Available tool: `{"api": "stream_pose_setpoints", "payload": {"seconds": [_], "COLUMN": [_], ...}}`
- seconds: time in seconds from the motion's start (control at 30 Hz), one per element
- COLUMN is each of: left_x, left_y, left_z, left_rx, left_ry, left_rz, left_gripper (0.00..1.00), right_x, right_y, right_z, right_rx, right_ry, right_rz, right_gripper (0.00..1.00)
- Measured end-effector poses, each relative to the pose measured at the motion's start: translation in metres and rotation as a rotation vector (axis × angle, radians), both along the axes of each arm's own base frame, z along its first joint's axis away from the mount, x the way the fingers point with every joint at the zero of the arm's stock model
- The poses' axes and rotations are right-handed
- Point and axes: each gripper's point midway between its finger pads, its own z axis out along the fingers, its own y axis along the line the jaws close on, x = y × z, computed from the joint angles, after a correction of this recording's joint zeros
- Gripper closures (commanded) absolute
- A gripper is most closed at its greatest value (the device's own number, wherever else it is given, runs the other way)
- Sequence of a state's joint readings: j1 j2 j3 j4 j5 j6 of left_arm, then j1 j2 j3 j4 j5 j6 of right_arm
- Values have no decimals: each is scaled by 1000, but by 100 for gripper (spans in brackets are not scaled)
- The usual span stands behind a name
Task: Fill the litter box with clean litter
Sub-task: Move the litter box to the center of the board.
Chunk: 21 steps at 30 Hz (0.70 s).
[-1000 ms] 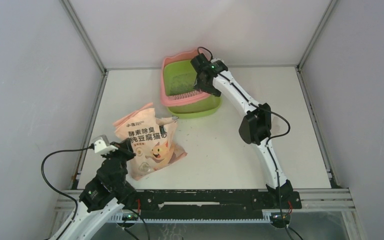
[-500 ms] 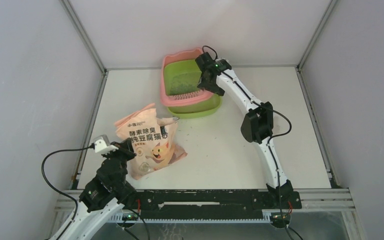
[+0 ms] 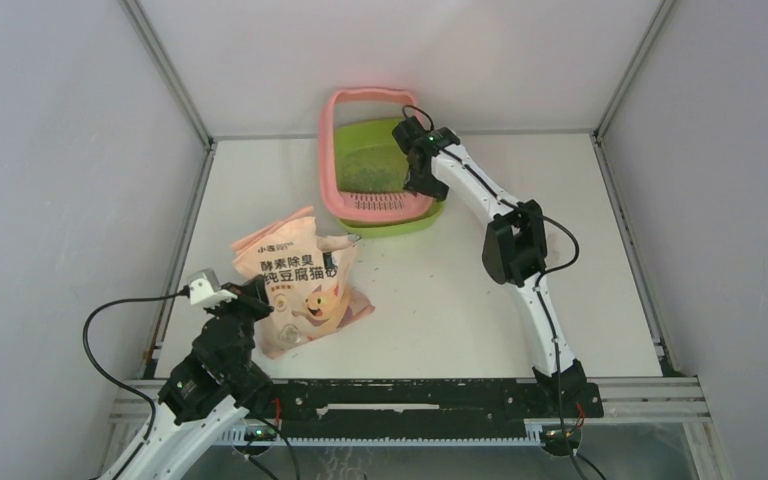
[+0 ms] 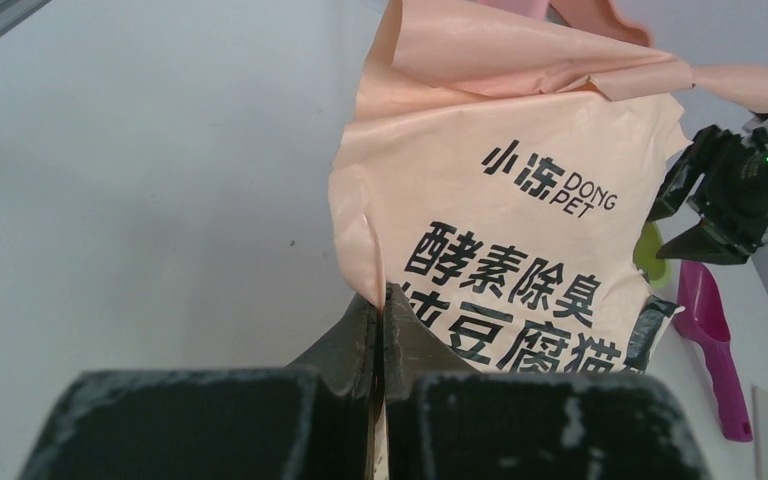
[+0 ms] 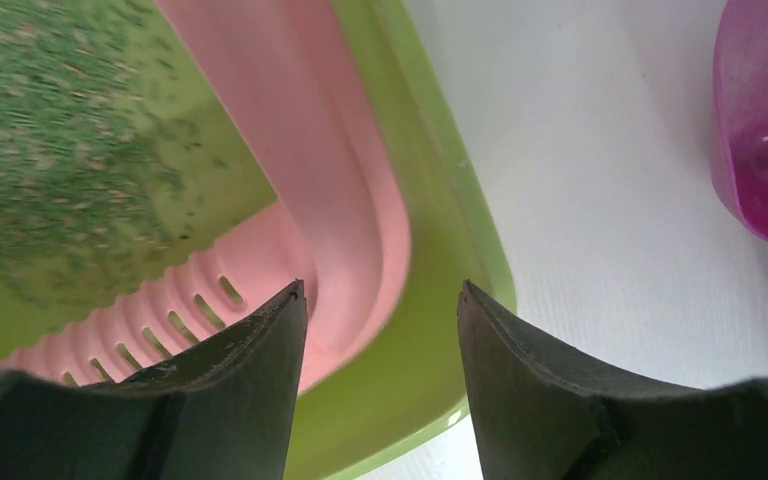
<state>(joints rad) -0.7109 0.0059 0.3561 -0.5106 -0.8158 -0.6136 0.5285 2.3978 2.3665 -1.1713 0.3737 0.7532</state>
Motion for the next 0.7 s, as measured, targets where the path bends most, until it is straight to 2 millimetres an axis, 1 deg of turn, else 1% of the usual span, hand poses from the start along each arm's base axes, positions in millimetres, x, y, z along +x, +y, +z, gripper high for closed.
{"api": "stream_pose_setpoints", "payload": {"seconds": [0.1,0.2,0.23,0.3,0.33,0.43,0.53,0.63,0.7], "left_x": [0,0,0,0,0,0,0,1,1], "left_y": [-2,-2,-2,-2,-2,-2,-2,-3,-3], "left_z": [1,1,2,2,2,2,2,3,3], "left_rx": [-4,-6,-7,-7,-7,-7,-7,-9,-9], "left_ry": [-3,-5,-5,-5,-5,-6,-7,-9,-9], "left_rz": [-7,-9,-9,-9,-9,-10,-10,-12,-13], "left_gripper": [100,100,100,100,100,100,100,100,100], "right_x": [-10,-14,-15,-20,-22,-20,-15,-4,3], "right_y": [-9,-14,-16,-19,-20,-21,-18,-13,-9], "right_z": [-16,-25,-26,-27,-25,-17,-3,23,35], "right_rx": [-33,-52,-56,-63,-64,-61,-51,-25,-7], "right_ry": [54,77,79,87,87,72,44,-15,-53], "right_rz": [5,8,9,14,15,28,38,46,47], "right_gripper": [37,39,38,31,30,25,23,23,22]}}
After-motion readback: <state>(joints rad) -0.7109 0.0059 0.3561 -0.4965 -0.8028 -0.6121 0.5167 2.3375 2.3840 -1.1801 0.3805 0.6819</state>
